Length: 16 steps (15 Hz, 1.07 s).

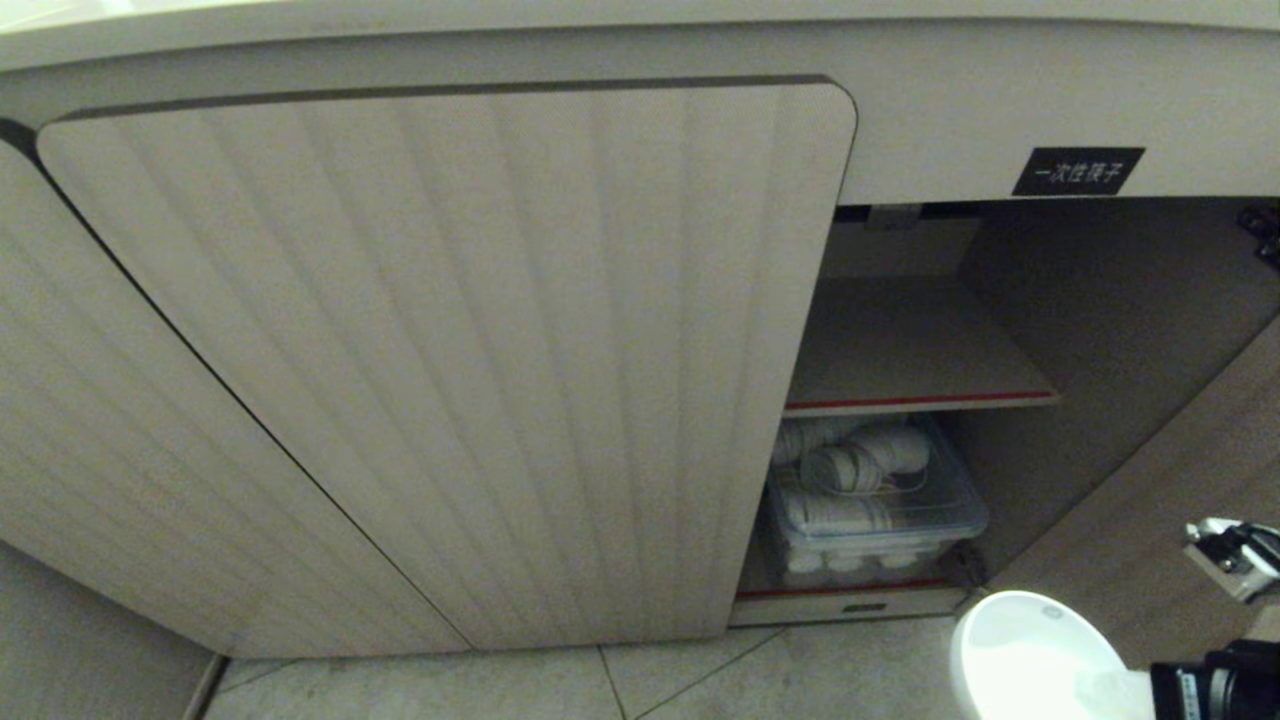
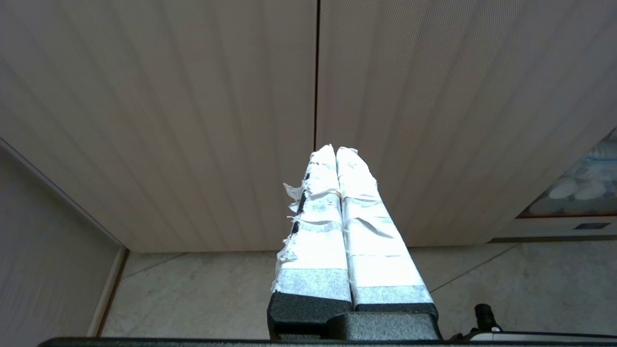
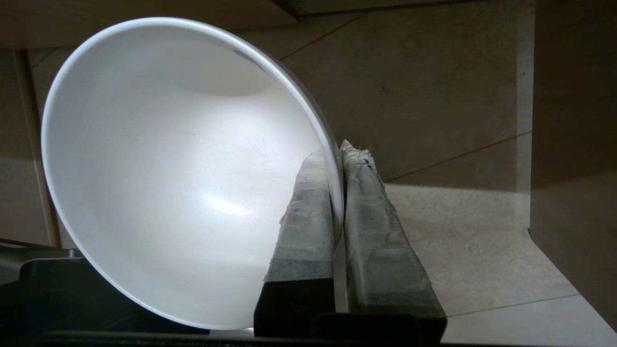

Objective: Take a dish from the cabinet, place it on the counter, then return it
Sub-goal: Place it on the table

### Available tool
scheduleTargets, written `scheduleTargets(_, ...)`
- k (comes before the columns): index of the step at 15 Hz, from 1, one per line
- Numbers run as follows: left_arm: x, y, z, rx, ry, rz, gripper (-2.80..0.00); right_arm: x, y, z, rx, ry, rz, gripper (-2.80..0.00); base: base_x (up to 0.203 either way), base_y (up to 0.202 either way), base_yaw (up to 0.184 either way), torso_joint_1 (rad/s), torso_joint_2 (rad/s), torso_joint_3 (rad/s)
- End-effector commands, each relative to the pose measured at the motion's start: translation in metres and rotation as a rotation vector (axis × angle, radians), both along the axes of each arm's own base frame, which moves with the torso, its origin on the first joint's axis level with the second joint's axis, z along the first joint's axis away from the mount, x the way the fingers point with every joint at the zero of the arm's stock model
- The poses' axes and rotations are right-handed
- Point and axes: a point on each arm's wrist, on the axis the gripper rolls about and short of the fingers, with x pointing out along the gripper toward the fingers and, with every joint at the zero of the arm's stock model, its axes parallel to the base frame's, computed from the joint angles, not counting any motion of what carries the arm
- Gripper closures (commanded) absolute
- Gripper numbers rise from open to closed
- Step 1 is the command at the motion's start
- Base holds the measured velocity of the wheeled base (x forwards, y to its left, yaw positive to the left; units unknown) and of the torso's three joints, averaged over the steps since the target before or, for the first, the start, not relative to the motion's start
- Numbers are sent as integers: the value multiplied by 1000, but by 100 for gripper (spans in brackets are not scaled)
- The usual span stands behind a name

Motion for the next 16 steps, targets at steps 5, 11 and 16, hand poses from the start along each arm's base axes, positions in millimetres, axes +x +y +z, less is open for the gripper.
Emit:
scheduleTargets(5, 0, 0, 0, -1, -1, 0, 0, -24, -5, -9, -8, -35, 82, 0, 0, 0, 0, 0, 0, 0)
scheduleTargets(11, 0, 0, 0, -1, 0, 0, 0, -29, -6, -12, 20, -33, 109, 0, 0, 0, 0, 0, 0, 0)
scheduleTargets(16, 0, 0, 0, -1, -1, 0, 0, -32, -6, -10, 31, -45, 103, 0, 0, 0, 0, 0, 0, 0)
